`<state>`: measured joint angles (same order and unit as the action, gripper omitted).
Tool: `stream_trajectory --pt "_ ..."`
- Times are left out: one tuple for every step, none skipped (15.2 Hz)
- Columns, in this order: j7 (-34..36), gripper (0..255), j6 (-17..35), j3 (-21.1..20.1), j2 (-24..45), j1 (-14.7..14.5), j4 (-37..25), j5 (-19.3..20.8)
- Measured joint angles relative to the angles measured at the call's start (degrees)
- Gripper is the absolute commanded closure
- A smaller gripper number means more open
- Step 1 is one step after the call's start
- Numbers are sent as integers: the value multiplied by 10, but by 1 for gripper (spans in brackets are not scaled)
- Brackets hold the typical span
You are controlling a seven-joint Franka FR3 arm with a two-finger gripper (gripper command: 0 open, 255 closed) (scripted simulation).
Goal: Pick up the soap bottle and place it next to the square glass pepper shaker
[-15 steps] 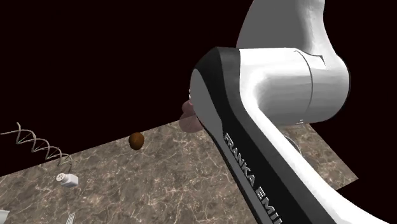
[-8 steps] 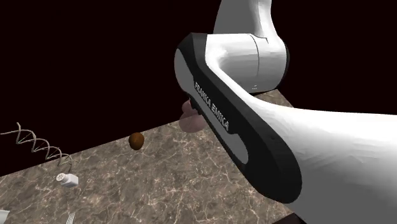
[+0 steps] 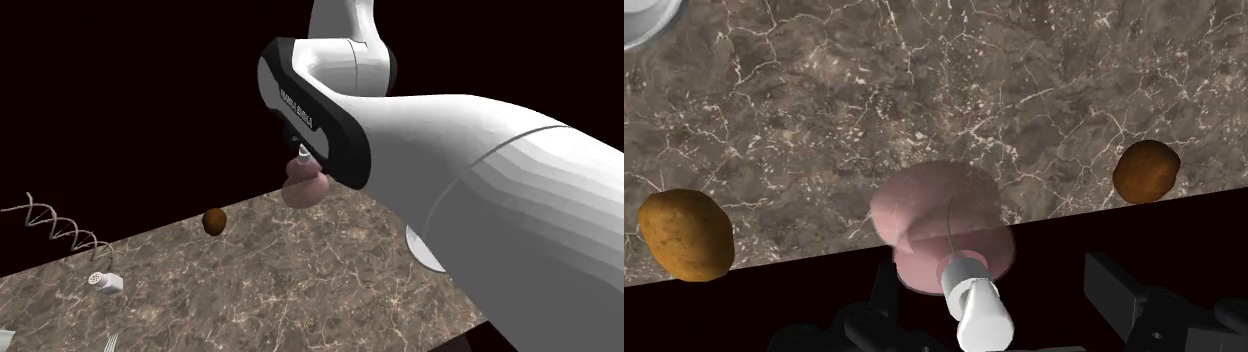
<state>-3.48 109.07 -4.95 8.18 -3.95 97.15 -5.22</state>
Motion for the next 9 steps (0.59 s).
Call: stream_trajectory --pt "6 0 -6 -2 26 -3 -32 3" --pt "7 0 -5 -3 51 -5 -56 4" --pt "10 0 -10 -3 76 -7 -86 6" --pt "11 0 -8 -4 88 -8 -96 7" --pt "11 0 -3 -4 96 -9 -99 7" --pt "10 0 2 -4 100 -9 -97 7" --pt "10 0 9 -4 103 -9 -94 7" --pt "10 0 15 -4 106 -9 -91 7" --pt "9 0 22 -4 108 -9 -86 7"
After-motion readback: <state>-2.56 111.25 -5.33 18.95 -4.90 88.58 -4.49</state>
